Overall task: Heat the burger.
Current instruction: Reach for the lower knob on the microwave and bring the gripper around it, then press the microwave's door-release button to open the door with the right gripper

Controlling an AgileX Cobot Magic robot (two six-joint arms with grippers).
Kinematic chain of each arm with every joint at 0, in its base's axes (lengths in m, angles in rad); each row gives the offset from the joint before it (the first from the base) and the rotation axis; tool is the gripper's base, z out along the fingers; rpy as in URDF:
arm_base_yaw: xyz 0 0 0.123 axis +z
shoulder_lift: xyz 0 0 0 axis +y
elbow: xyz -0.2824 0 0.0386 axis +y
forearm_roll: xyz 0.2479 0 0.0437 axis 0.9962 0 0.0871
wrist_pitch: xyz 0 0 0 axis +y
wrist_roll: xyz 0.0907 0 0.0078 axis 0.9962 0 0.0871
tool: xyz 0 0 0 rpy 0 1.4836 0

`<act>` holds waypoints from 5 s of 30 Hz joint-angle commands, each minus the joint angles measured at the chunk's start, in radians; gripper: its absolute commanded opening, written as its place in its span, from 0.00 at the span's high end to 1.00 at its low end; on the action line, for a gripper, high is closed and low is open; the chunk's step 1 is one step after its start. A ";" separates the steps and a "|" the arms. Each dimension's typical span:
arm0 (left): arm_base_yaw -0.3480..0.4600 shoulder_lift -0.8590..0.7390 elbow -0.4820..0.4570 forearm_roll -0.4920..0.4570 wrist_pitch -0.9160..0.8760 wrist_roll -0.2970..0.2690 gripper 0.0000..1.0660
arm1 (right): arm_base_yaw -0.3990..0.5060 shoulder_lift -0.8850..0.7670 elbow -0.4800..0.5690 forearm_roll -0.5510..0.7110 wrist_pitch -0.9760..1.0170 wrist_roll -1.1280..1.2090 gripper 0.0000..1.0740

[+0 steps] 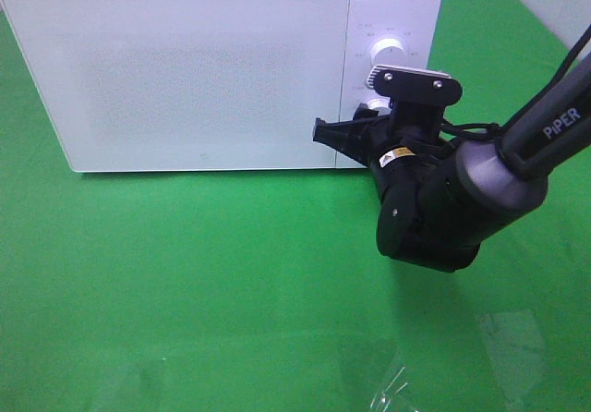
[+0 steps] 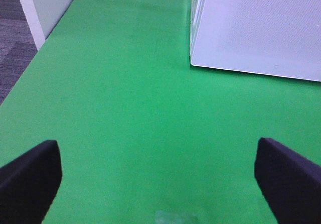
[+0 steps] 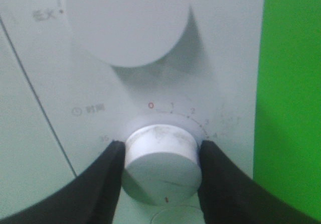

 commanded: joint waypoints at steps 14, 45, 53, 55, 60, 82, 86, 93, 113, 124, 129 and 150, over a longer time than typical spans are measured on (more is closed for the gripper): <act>0.001 -0.017 0.002 -0.005 -0.004 -0.002 0.09 | -0.003 -0.007 -0.021 -0.207 0.059 1.267 1.00; 0.001 -0.017 0.002 -0.005 -0.004 -0.002 0.09 | -0.003 -0.007 -0.021 -0.135 0.002 1.308 0.81; 0.001 -0.017 0.002 -0.005 -0.004 -0.002 0.09 | -0.003 -0.007 -0.021 -0.011 0.004 1.235 0.53; 0.001 -0.017 0.002 -0.005 -0.004 -0.002 0.09 | -0.003 -0.010 -0.018 0.004 0.007 1.212 0.45; 0.001 -0.017 0.002 -0.005 -0.004 -0.002 0.09 | 0.001 -0.037 0.014 0.011 0.035 1.158 0.36; 0.001 -0.017 0.002 -0.005 -0.004 -0.002 0.09 | -0.003 -0.405 0.215 -0.161 0.562 0.444 0.36; 0.001 -0.017 0.002 -0.005 -0.004 -0.002 0.09 | -0.003 -0.465 0.215 -0.214 0.674 0.243 0.36; 0.001 -0.017 0.002 -0.005 -0.004 -0.002 0.09 | -0.070 -0.563 0.196 -0.396 0.932 0.134 0.36; 0.001 -0.017 0.002 -0.005 -0.004 -0.002 0.09 | -0.141 -0.959 0.098 -0.715 1.681 0.127 0.30; 0.001 -0.017 0.002 -0.005 -0.004 -0.002 0.09 | -0.141 -1.234 0.147 -0.758 1.963 0.144 0.27; 0.001 -0.017 0.002 -0.005 -0.004 -0.002 0.09 | -0.165 -1.433 0.212 -0.751 2.025 0.167 0.27; 0.001 -0.017 0.002 -0.005 -0.004 -0.002 0.09 | -0.631 -2.025 0.220 -0.756 2.158 0.137 0.29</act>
